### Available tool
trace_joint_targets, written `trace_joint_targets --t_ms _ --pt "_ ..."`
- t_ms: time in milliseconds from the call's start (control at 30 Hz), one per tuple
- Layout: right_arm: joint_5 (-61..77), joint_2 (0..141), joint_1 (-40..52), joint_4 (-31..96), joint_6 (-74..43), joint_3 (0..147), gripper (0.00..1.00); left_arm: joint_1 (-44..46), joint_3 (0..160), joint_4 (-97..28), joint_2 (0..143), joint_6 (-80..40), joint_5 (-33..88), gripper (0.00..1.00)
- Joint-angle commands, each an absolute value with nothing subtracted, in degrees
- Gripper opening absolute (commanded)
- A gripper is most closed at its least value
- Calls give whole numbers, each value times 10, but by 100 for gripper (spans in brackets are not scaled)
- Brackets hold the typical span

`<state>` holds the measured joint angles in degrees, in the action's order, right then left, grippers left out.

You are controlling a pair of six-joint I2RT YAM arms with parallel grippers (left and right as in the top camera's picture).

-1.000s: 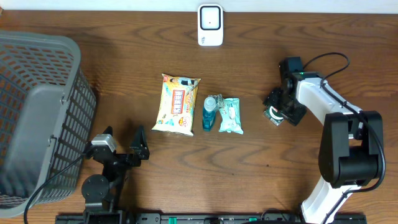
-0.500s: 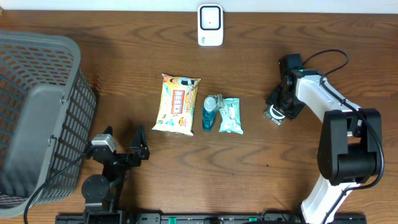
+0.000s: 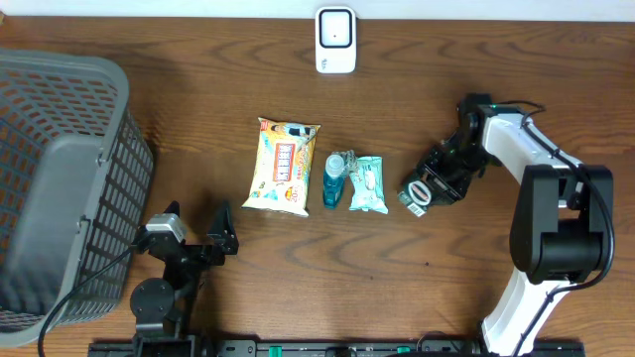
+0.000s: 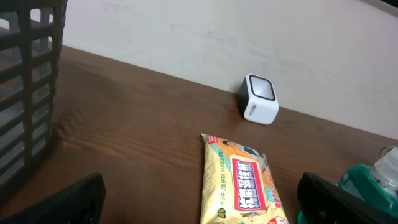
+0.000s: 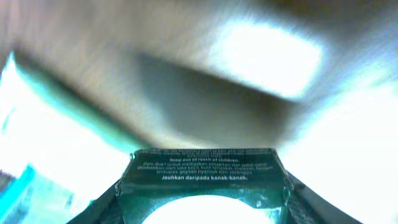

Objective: Scan the item barcode

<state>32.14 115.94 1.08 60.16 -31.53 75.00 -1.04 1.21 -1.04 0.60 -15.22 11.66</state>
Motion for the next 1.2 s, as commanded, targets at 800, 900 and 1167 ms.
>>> trace_joint_targets --t_ms 800,900,1167 --pt "462 1166 18 379 -218 840 40 -12 2 -28 2 -153 124 98" --pt "390 1166 41 309 -239 853 39 -12 2 -28 2 -153 124 98" --pt "113 1166 159 146 -257 855 40 -12 2 -28 2 -153 124 98"
